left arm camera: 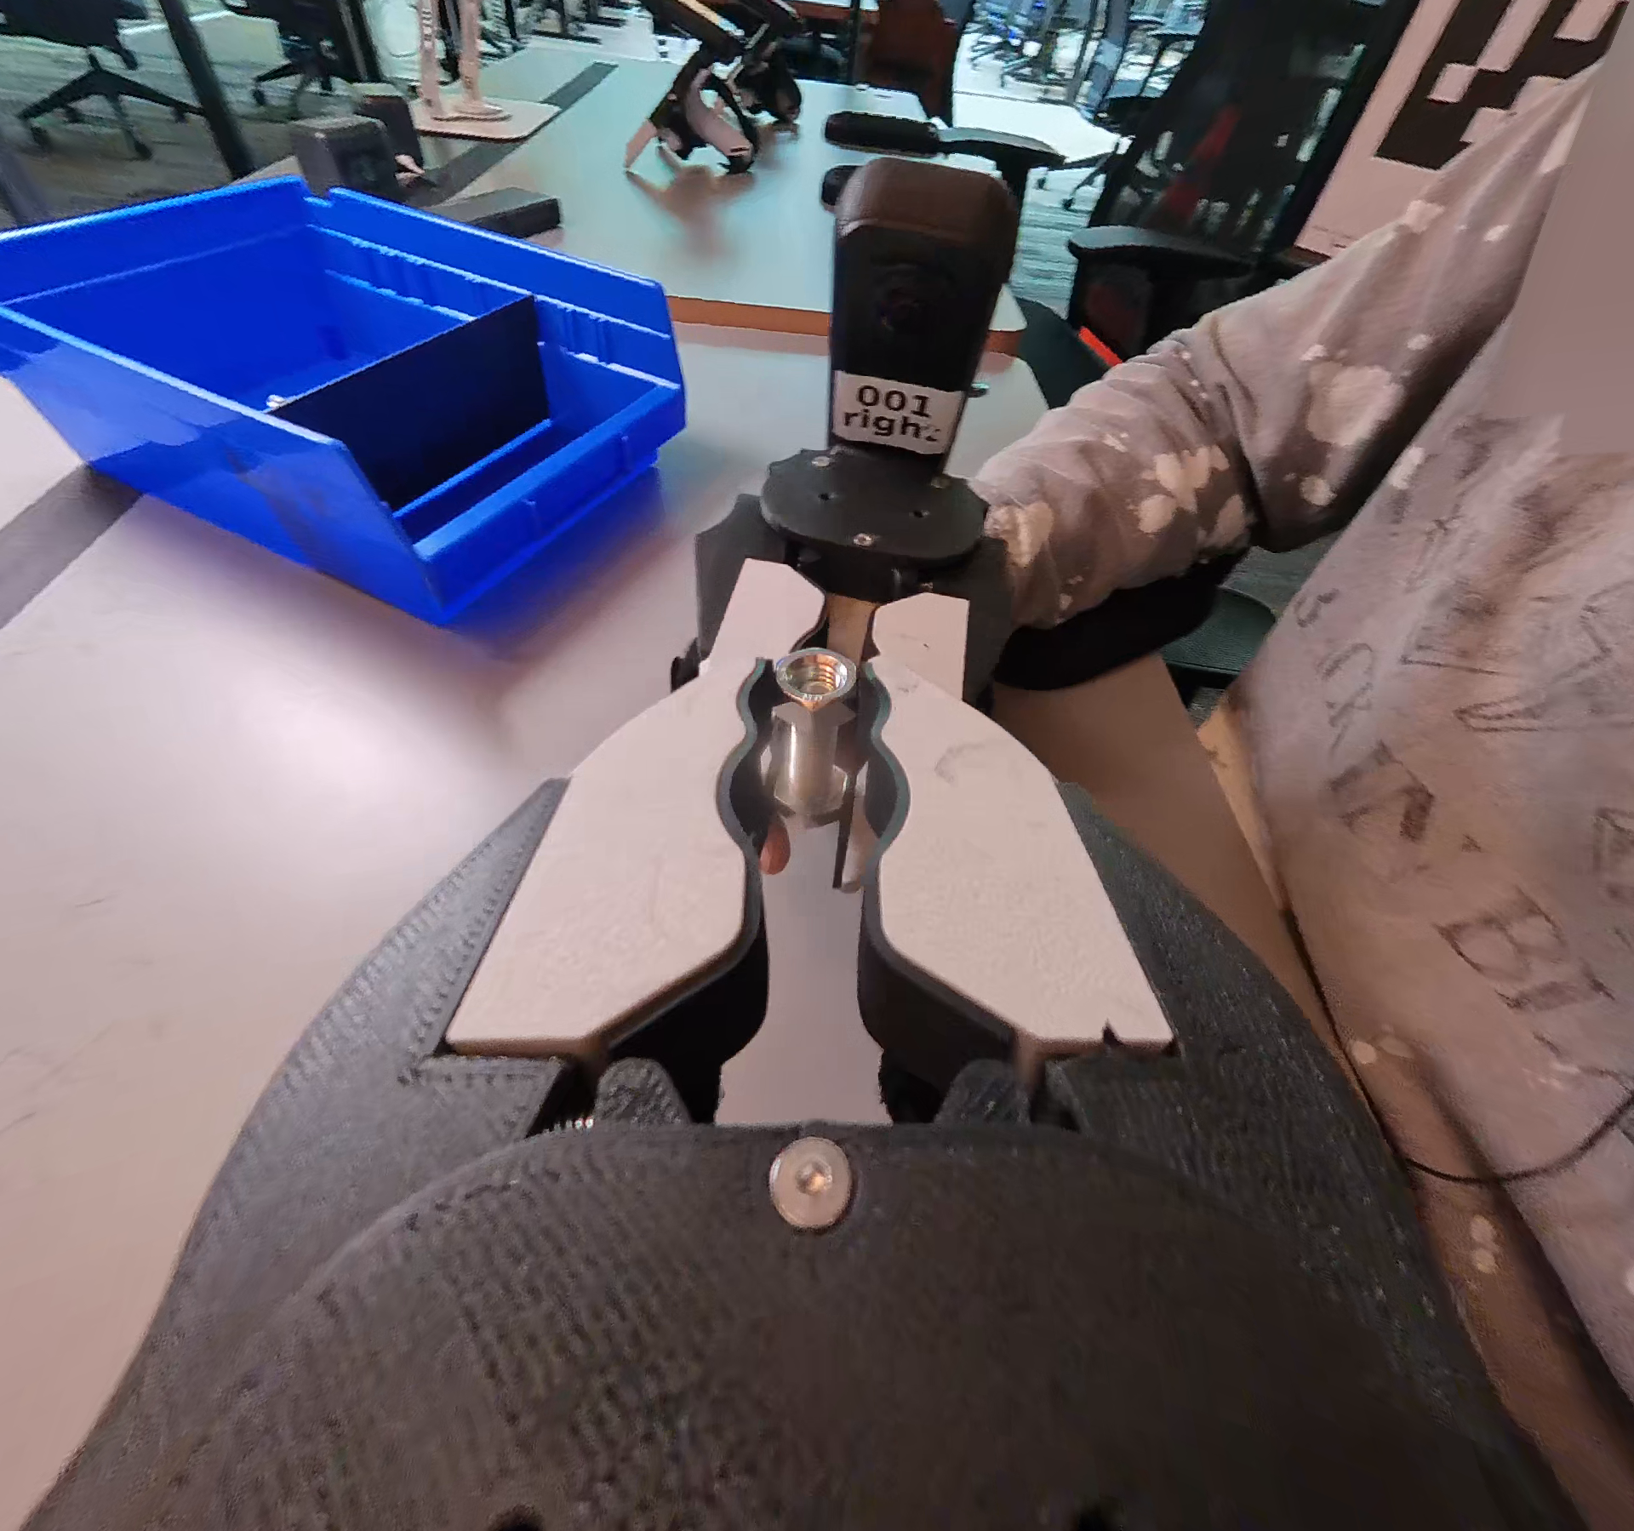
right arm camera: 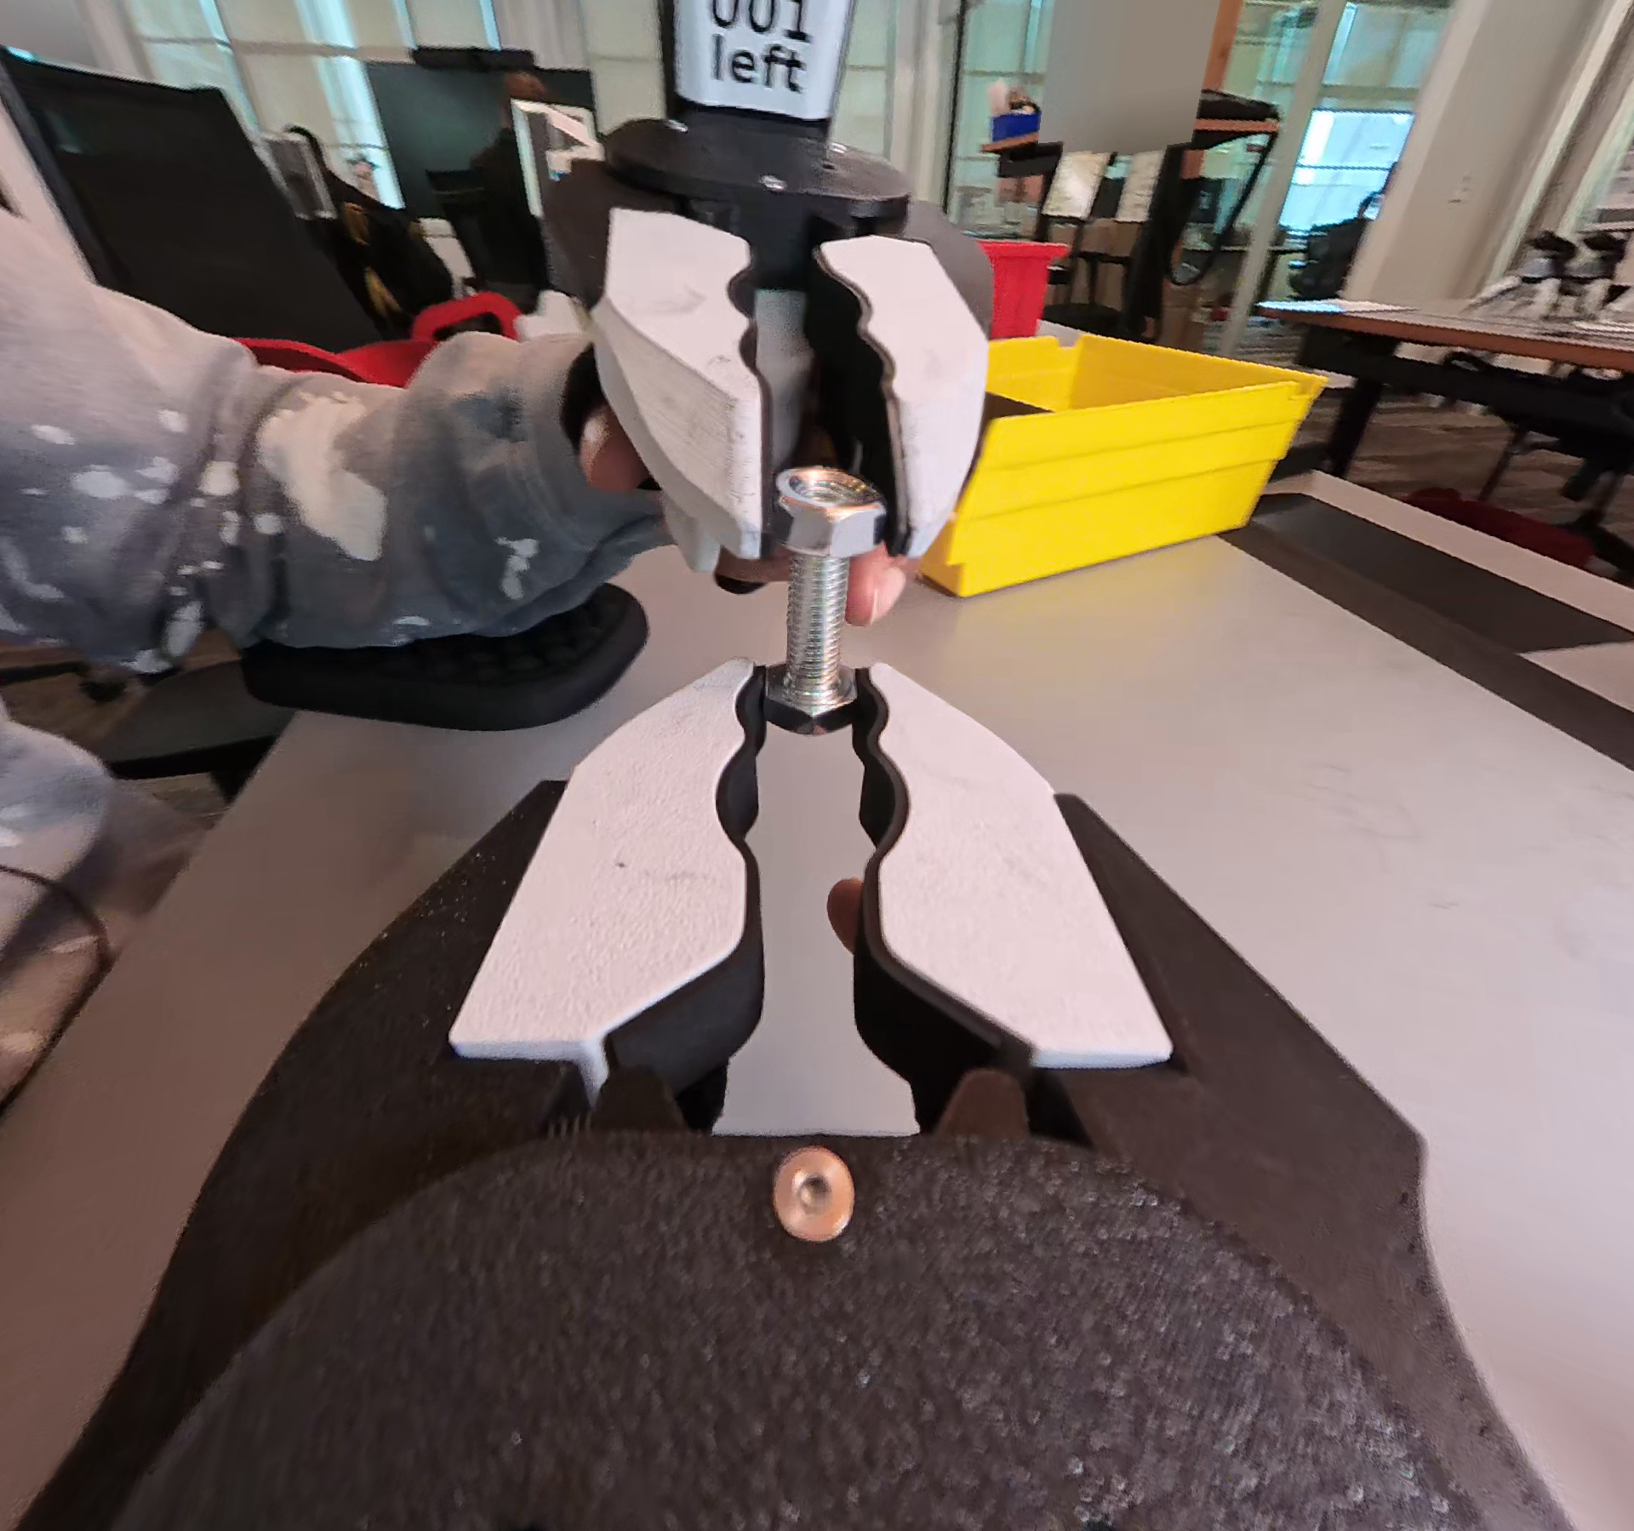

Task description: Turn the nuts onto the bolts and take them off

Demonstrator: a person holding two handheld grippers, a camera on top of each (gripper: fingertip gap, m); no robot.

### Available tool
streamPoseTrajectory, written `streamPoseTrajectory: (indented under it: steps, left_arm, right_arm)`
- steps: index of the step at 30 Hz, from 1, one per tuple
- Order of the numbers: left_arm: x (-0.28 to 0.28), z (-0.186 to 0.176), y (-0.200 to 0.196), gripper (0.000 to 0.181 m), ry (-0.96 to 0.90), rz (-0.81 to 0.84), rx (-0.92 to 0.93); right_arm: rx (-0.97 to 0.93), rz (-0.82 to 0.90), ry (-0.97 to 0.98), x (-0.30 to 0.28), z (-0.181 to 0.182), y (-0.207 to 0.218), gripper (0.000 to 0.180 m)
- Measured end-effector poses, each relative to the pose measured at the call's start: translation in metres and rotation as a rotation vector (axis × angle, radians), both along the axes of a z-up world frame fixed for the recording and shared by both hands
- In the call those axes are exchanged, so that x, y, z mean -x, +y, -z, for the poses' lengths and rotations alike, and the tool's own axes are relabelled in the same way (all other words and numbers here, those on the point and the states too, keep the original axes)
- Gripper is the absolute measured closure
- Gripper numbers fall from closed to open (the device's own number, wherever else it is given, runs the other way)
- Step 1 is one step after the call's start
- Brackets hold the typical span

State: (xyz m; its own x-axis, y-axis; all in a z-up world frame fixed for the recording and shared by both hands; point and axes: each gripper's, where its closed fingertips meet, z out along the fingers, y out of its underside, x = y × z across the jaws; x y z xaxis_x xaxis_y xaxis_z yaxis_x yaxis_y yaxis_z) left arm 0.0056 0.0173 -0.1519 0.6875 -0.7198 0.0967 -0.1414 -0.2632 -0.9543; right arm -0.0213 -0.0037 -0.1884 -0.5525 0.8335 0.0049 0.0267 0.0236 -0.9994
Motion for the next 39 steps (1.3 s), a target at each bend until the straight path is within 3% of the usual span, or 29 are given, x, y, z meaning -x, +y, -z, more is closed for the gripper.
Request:
streamPoseTrajectory:
  steps: [6, 14, 21, 29, 32, 35, 39]
  left_arm:
    - [-0.008, -0.007, -0.016, 0.162, -0.021, 0.1, -0.015]
    - [-0.004, -0.013, -0.02, 0.159, -0.037, 0.105, -0.036]
    - [0.024, -0.019, -0.01, 0.164, -0.082, -0.026, -0.067]
    - [0.005, -0.019, -0.011, 0.158, -0.135, 0.024, -0.068]
    - [0.009, -0.016, -0.004, 0.154, -0.123, -0.014, -0.075]
    - [0.035, -0.018, 0.008, 0.165, -0.123, -0.156, -0.116]
    - [0.036, -0.027, 0.001, 0.16, -0.202, -0.116, -0.12]
  right_arm:
    - [0.025, -0.11, 0.042, -0.011, -0.009, -0.016, 0.161]
    - [0.047, -0.119, 0.076, -0.014, -0.015, -0.016, 0.161]
    - [0.053, -0.107, 0.11, -0.016, -0.023, -0.013, 0.161]
    - [0.033, -0.003, 0.074, -0.005, -0.016, 0.0, 0.161]
    - [0.043, -0.001, 0.095, -0.006, -0.02, 0.001, 0.161]
    - [0.07, -0.036, 0.139, -0.013, -0.032, -0.002, 0.161]
    - [0.074, -0.032, 0.143, -0.013, -0.034, -0.003, 0.161]
